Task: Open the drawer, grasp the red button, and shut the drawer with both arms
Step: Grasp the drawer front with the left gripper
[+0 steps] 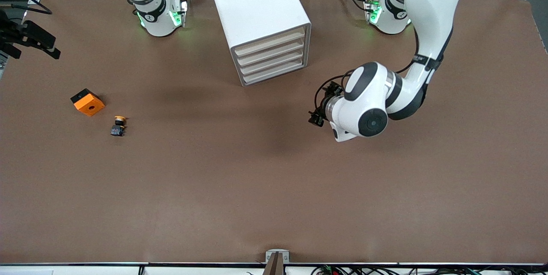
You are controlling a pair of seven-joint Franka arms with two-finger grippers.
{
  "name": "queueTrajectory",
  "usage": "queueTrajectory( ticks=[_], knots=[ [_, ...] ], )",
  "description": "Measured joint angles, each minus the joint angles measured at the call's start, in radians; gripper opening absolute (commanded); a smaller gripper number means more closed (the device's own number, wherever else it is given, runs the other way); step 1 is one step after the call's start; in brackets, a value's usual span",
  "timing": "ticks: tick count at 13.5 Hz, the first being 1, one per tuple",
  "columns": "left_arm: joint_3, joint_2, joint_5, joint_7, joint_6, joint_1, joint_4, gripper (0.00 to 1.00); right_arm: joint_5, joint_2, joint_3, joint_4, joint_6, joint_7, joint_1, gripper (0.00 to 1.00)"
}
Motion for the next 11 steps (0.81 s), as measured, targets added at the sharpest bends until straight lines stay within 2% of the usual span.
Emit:
queueTrajectory(
  ticks=[4,8,11],
  knots=[
    [-0.001,0.049,-0.228,-0.156,-0.048,-0.015,0.004,1.00,0.000,0.037,0.002,0.011,0.012,0.080,0.060,1.00],
    [-0.001,0.100,-0.372,-0.328,-0.080,-0.052,0.004,1.00,-0.002,0.096,0.005,0.053,0.013,0.186,0.133,1.00],
    [-0.001,0.147,-0.401,-0.495,-0.080,-0.089,0.005,0.83,-0.011,0.125,0.005,0.061,0.014,0.225,0.174,1.00]
  ],
)
